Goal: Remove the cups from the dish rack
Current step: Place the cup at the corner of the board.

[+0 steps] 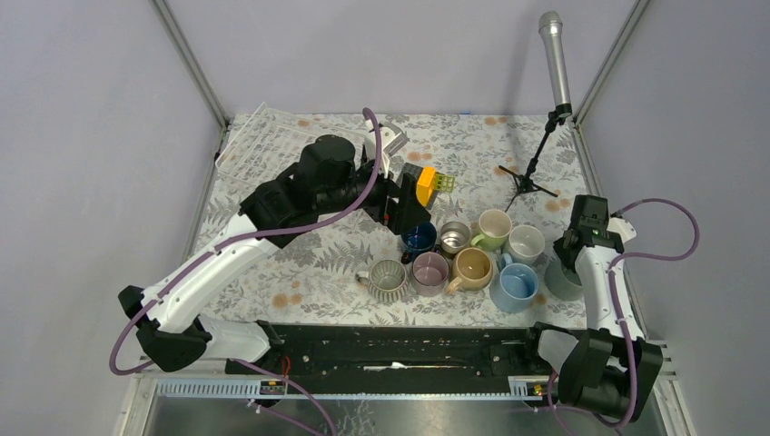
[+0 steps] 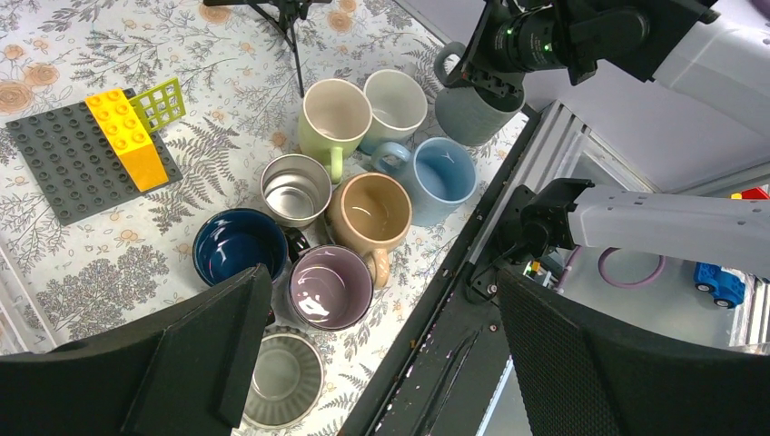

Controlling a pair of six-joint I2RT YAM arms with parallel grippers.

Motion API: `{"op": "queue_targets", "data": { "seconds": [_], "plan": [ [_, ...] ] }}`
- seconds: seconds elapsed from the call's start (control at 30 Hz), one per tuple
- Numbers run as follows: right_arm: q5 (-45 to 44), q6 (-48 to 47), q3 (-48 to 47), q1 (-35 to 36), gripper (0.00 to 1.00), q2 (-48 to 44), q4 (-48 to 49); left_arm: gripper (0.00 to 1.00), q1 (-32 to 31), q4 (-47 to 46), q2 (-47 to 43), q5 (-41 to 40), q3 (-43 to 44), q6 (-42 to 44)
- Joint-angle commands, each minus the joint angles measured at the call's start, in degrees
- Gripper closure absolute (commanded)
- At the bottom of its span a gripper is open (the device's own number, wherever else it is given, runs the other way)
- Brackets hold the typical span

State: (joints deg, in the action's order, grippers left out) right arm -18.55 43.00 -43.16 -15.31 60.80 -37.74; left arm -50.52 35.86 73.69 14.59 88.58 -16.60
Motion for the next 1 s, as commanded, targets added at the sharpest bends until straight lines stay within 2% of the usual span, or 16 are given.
{"op": "queue_targets", "data": {
  "seconds": [0.0, 0.67, 0.87, 0.93, 0.97],
  "plan": [
    [-1.70, 1.01, 1.37, -0.66, 1.00, -0.07, 6.29, 0.01, -0.36, -3.41, 0.31, 0.88, -0.05, -0.41],
    [-0.64, 1.27, 7.73, -1.92, 1.00, 2.06, 11.95, 0.01, -0.81, -3.42, 0.31, 0.78, -0.61, -0.27],
    [-0.19, 0.53, 8.61, -2.00, 0.92, 1.19, 12.07, 0.01, -1.05, -3.35, 0.53, 0.88, -0.61, -0.19],
    [0.21, 0.38, 8.63, -2.00, 0.85, 0.60, 11.88, 0.01, -1.03, -3.39, 0.58, 0.96, -0.64, -0.19],
    [0.50, 0.29, 8.55, -2.00, 0.78, 0.29, 11.75, 0.01, -1.09, -3.35, 0.61, 0.97, -0.60, -0.19]
  ]
}}
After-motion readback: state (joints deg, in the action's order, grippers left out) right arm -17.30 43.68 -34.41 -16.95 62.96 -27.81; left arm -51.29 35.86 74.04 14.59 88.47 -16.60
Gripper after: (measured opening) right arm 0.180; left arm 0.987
